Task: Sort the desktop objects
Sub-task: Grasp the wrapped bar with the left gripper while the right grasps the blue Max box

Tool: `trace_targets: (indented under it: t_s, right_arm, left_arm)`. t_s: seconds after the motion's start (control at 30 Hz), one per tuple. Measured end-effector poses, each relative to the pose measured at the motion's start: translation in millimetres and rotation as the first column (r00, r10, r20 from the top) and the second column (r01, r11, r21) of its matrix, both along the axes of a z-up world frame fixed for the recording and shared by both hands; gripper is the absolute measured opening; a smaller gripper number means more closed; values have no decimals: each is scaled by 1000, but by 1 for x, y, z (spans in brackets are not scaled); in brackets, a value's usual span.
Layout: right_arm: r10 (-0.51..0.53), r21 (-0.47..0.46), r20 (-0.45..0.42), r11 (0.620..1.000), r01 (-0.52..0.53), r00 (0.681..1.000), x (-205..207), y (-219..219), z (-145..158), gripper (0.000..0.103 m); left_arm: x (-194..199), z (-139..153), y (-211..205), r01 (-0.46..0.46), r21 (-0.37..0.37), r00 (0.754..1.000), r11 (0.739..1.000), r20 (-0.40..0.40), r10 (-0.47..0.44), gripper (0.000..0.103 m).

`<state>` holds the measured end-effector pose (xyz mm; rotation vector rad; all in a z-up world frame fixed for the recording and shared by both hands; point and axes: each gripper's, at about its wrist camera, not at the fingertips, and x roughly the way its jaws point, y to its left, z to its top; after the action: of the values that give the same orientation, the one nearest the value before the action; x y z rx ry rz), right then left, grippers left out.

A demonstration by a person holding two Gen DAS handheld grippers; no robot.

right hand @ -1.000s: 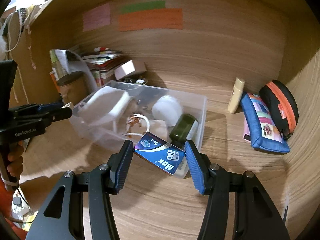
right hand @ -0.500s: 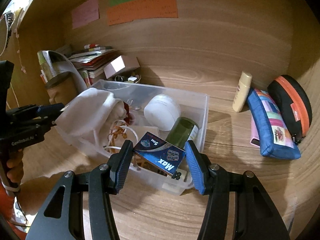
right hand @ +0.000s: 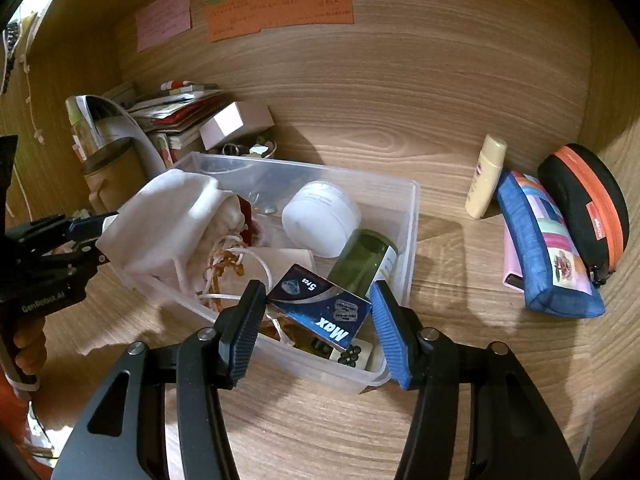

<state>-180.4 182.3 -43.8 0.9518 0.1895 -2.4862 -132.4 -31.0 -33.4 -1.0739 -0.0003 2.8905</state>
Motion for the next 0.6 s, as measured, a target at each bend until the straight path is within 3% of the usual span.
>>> trace_targets:
  t_s: [0.27, 0.4, 0.6]
  right_arm:
    - [-3, 18, -27, 1000, 4, 1000, 11, -1, 6, 66]
    - [-4, 20, -41, 1000, 5, 999, 18, -1, 11, 66]
    - [3, 21, -56, 1000, -2, 998, 33, -1, 16, 71]
  left_arm:
    - [14, 5, 3, 9, -4, 1000, 1000, -13, -9, 45]
    - [21, 8, 4, 10, -5, 1000, 1000, -20, -10, 46]
    - [36, 15, 4, 8, -5, 999, 1000, -53, -8, 57]
